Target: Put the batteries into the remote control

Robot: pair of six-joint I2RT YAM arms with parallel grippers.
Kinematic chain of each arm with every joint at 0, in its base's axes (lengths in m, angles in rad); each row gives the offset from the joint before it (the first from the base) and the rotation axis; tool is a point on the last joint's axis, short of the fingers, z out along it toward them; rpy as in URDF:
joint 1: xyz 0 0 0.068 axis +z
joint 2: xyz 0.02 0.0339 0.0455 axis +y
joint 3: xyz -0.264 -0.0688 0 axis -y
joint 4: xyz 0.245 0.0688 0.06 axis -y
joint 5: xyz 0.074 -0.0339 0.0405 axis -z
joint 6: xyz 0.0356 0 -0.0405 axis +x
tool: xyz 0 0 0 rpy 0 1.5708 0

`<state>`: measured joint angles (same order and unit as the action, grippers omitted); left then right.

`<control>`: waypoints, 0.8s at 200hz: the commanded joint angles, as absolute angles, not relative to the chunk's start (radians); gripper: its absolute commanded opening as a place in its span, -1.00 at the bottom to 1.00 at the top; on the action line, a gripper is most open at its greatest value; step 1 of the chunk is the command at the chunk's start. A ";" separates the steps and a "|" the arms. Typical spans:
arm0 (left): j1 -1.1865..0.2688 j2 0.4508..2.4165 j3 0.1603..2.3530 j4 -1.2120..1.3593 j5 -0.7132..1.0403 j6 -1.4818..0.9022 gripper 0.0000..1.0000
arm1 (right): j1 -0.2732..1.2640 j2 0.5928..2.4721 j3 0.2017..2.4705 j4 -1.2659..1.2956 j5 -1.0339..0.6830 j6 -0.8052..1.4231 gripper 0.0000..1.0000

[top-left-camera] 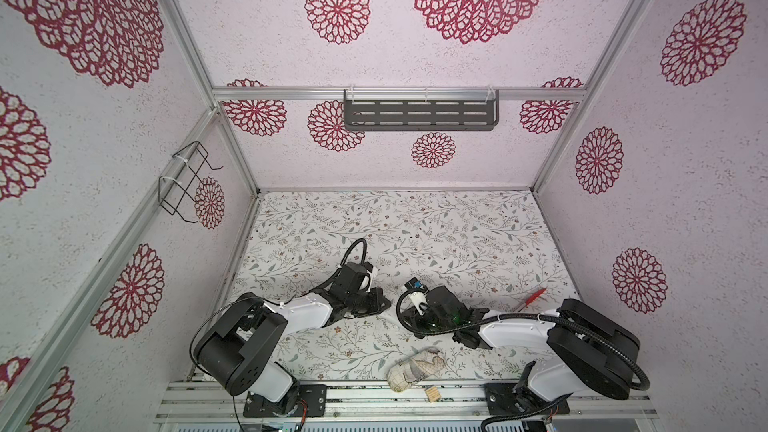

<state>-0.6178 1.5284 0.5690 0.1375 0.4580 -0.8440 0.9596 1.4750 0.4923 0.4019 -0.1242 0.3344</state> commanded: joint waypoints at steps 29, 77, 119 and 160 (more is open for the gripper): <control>-0.631 1.517 0.545 0.177 0.471 -0.863 -0.89 | 0.972 1.424 0.492 0.275 -0.106 0.315 -0.76; -0.639 1.522 0.526 0.210 0.467 -0.880 -0.89 | 0.971 1.329 0.508 0.214 -0.076 0.303 -0.75; -0.644 1.511 0.520 0.214 0.462 -0.890 -0.89 | 0.971 1.307 0.515 0.169 -0.034 0.308 -0.74; -0.652 1.479 0.510 0.204 0.450 -0.897 -0.89 | 0.969 1.322 0.522 0.169 -0.037 0.302 -0.74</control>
<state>-0.6407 1.5089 0.5220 0.1970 0.4606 -0.8879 0.9661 1.3293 0.4923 0.1772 -0.0555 0.3222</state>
